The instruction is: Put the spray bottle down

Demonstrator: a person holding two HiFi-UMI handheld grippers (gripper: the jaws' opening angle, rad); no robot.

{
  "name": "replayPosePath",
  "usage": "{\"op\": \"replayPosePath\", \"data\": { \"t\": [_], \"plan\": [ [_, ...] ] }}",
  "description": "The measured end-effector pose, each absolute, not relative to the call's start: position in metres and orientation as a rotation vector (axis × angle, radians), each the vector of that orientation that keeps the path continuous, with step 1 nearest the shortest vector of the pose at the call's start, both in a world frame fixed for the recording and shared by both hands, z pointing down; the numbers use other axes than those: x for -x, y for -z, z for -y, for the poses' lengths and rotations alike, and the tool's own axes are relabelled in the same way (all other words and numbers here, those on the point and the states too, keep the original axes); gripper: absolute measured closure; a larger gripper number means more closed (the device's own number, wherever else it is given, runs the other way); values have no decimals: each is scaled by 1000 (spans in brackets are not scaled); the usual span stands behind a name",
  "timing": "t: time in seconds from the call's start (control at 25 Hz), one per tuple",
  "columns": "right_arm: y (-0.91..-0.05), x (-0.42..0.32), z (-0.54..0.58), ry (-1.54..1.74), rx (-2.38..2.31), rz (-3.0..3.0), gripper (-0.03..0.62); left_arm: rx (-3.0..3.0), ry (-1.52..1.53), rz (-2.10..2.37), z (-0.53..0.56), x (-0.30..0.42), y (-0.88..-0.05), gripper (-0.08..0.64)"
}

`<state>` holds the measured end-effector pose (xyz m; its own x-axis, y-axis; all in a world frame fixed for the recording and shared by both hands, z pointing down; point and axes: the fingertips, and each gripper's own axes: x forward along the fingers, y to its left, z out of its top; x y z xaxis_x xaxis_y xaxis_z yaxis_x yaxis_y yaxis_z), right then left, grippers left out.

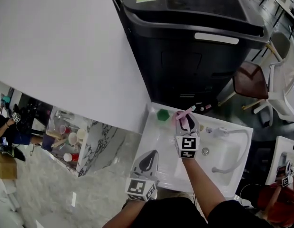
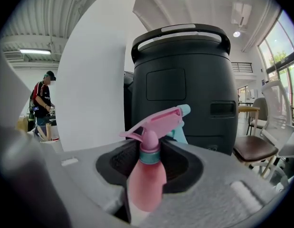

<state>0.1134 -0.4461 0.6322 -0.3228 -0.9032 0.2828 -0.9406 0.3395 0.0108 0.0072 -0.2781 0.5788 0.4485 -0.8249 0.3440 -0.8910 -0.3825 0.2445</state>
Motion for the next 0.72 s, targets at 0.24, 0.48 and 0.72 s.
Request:
{"op": "replayPosePath", "data": {
  "t": [0.24, 0.48, 0.72],
  "plan": [
    [-640, -111, 459, -157, -1702, 2365, 453, -2283, -242, 1450, 278, -6, -588, 540],
    [-641, -105, 454, -103, -1663, 2371, 445, -2282, -244, 1479, 273, 1, -582, 540],
    [-647, -104, 449, -200, -1635, 2368, 407, -2299, -241, 1482, 266, 5, -574, 540]
  ]
}}
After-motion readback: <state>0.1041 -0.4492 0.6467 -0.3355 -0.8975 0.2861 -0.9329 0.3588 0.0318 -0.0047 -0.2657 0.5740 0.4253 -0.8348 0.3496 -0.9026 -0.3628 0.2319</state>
